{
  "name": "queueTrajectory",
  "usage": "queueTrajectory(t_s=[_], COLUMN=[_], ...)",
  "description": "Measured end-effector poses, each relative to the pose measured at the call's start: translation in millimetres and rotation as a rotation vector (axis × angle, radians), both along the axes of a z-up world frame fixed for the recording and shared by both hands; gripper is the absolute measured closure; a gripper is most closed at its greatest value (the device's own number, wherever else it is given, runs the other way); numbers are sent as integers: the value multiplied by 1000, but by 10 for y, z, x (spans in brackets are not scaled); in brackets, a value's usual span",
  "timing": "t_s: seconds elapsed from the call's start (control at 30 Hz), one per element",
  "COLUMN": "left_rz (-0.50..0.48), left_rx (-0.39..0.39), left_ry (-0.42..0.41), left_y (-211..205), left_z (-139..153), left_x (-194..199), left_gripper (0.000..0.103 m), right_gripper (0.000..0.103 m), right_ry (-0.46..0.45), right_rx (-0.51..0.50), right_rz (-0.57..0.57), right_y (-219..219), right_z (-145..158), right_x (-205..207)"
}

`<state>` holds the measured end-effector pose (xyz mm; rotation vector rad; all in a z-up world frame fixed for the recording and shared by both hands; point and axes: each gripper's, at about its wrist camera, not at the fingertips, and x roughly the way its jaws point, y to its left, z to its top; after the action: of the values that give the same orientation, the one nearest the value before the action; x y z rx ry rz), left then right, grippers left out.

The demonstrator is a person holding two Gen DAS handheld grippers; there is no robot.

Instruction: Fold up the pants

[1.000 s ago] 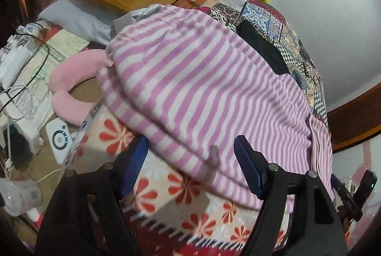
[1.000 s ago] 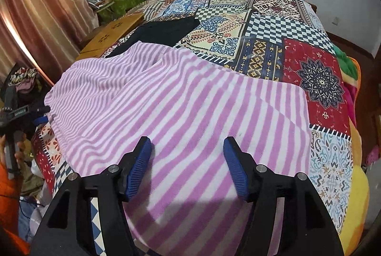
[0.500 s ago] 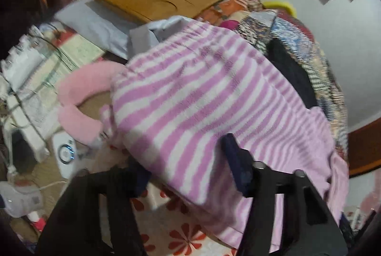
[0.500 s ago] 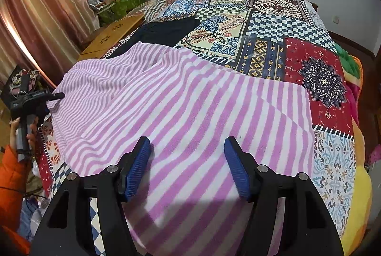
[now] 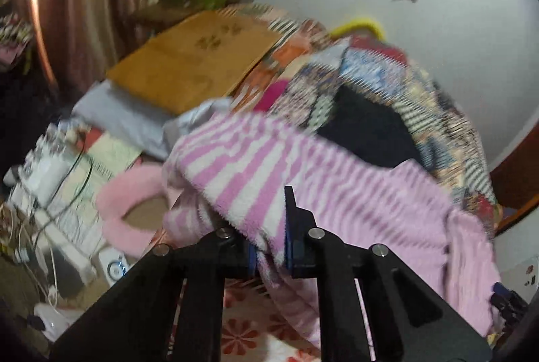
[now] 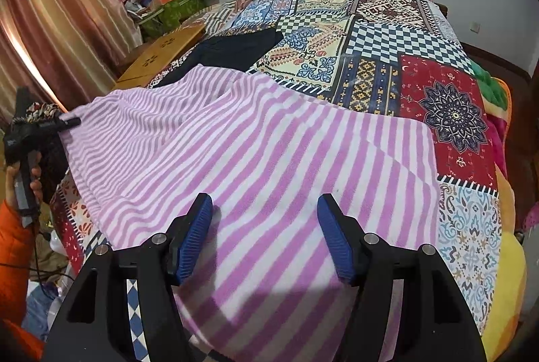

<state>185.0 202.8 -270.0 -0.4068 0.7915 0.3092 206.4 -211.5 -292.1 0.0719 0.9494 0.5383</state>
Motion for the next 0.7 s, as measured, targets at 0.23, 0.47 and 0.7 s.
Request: queueTrajectory(t_s=[0.23,0.47,0.7], left_rz=[-154,-321,-542], left_rx=[50,45,55], left_ry=[-123,-216,-271], left_y=[-518,-1237,-2266], left_z=[699,1209,1517], left_x=[234,467,594], left_gripper=[93,94,94], right_gripper=[42,41,41], right_ry=[-48,37,-17], right_rx=[12,17,88], right_rz=[-53,-31,-56], right_y=[-294,-386,-621], right_z=[155,-172,39], right_x=[-145,-115,-195])
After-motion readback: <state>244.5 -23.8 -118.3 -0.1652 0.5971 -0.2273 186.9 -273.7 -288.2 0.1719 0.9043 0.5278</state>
